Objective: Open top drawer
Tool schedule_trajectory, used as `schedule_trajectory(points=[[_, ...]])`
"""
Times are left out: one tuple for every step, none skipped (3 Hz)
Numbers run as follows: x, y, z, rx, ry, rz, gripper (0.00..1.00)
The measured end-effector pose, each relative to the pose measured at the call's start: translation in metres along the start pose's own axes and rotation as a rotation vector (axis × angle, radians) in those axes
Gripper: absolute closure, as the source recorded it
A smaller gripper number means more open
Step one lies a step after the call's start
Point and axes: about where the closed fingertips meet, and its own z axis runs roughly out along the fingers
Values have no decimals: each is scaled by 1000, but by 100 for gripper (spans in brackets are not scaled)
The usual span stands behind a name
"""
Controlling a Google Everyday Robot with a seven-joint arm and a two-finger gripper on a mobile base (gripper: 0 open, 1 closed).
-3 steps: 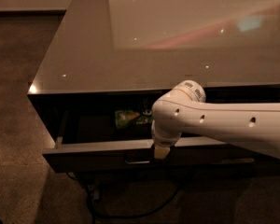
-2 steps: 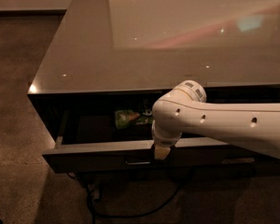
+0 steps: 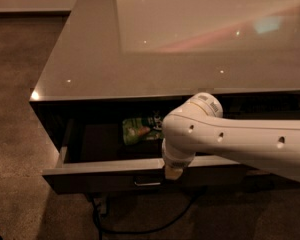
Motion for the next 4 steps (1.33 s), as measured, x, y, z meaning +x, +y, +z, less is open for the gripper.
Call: schedule_trajectory(points=[[2,1,-1,-2,1,0,37],[-9,6,-21,37,3,-42,14],[-20,10,-42,55,-14,-94,0],[-20,10,-42,55,-14,-94,0]])
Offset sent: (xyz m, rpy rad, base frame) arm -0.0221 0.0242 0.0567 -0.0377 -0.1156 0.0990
